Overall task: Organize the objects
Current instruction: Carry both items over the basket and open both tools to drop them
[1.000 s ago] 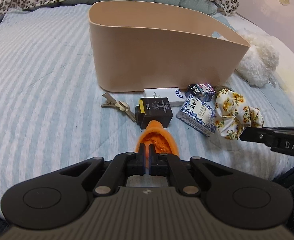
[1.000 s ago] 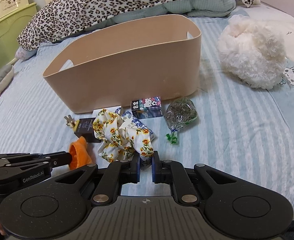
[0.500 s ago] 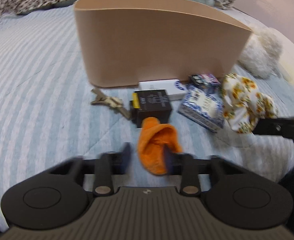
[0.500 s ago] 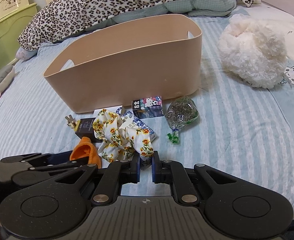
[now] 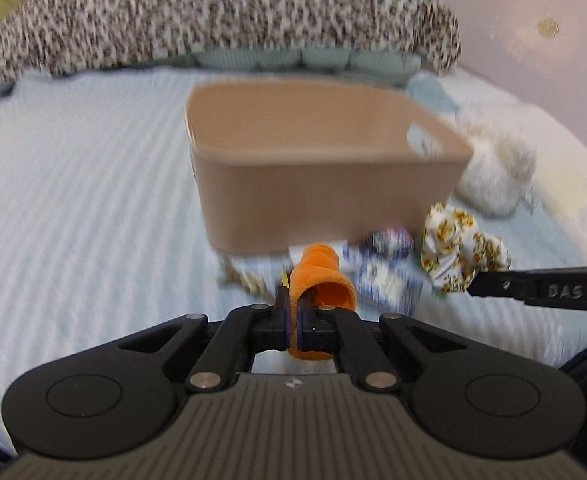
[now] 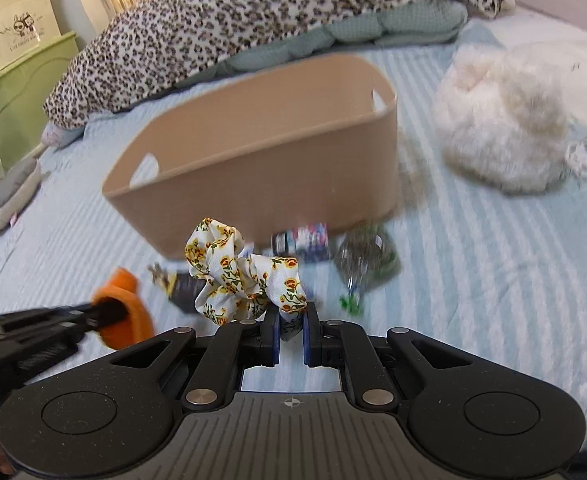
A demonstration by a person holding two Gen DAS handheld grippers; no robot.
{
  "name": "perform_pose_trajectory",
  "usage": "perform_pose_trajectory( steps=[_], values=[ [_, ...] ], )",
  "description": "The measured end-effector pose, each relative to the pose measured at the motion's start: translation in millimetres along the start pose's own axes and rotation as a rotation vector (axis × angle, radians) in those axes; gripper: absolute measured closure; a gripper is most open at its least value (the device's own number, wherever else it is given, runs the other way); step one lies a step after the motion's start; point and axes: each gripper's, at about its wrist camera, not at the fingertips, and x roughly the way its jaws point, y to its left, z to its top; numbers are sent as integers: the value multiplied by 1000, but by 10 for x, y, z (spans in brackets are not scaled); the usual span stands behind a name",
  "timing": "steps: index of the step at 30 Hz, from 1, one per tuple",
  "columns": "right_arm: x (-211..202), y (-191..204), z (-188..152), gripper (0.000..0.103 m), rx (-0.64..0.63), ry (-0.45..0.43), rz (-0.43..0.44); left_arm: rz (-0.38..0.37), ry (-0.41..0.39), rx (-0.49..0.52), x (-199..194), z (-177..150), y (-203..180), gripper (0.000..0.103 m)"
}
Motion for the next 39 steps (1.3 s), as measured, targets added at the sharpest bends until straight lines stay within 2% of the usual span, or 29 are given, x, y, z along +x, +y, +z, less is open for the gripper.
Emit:
perform_pose_trajectory(
  steps=[5, 11, 15, 24, 32, 37, 39],
  values=[
    [-77, -29, 278, 93, -1, -64, -6, 24, -96, 23, -149, 372, 41, 100],
    [-78, -73, 657, 93, -5, -138, -35, 77, -161, 52, -56, 755, 26, 100],
    [-1, -65, 896, 93, -18, -175, -63, 99, -177, 60, 88, 979, 42, 100],
    [431, 15, 1216, 93, -104, -158, -138, 159, -109, 76, 759, 1188, 32, 100],
    [912, 94, 1214, 93, -144, -70, -178, 168, 14, 63, 1232, 1151, 128, 100],
    [1056, 94, 1156, 90, -148, -25, -191, 182, 55, 84, 1363, 1105, 145, 98],
    [1029, 100, 1137, 72, -147, -35, -191, 168, 55, 86, 1320, 1115, 134, 93]
  ],
)
